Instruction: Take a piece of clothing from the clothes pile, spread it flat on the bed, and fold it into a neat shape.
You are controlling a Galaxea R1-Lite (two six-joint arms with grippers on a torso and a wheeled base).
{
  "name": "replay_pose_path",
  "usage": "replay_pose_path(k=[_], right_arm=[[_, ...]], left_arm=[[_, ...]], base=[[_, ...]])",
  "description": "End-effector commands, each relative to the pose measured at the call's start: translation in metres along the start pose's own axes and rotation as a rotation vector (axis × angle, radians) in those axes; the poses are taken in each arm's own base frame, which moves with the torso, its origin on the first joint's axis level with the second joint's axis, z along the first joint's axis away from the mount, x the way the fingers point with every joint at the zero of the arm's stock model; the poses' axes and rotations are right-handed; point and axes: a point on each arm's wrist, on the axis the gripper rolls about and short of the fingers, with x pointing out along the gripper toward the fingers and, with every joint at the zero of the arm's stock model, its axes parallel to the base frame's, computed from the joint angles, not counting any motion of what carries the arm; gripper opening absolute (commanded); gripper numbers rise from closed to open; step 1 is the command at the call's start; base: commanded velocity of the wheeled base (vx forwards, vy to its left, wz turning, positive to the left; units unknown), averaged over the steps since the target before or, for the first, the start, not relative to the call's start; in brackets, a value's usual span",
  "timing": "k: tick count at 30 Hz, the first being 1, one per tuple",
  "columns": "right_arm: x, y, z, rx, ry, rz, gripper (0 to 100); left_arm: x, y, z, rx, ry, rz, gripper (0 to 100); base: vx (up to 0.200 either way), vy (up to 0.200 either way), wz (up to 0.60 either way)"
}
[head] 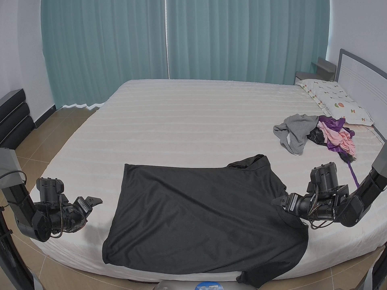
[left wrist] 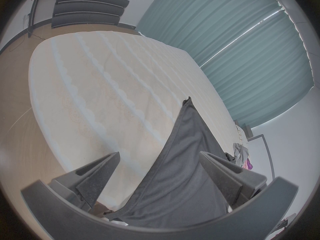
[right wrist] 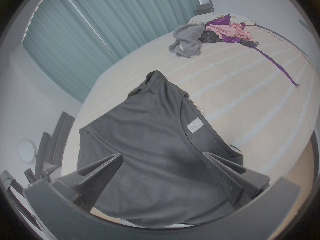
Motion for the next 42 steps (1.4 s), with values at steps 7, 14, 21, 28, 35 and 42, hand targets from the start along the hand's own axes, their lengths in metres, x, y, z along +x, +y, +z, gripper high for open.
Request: replay_pose_path(k=[7,14,21,28,35,42], right_arm=[[0.037,0.018,0.023,0.04,-0.096,0.083,100],[0.096,0.02,0.06,0.061,-0.138,0.095,100],[0.15,0.011,0.072,0.072,-0.091,0.089,100],[0.158,0.011,0.109,0.006,-0.101,0.06,100],[0.178,-0.005,0.126,0.002,-0.113,0.092,100],[0.194,-0.008,0.131,0.01,-0.102,0.101,100]], left_arm=[[0.01,-0.012,-0.005,-0.015,0.026,-0.031,100],[0.014,-0.013,-0.017,-0.072,0.075,-0.026,100],[0.015,-0.015,-0.015,-0.075,0.066,-0.038,100],[0.018,-0.01,-0.018,-0.084,0.088,-0.017,100],[0.018,-0.009,-0.019,-0.085,0.091,-0.014,100],[0.018,-0.008,-0.02,-0.086,0.094,-0.012,100]], base=[[0.0,0.0,0.0],[0.0,0.0,0.0],[0.0,0.0,0.0],[0.0,0.0,0.0],[0.0,0.0,0.0],[0.0,0.0,0.0]])
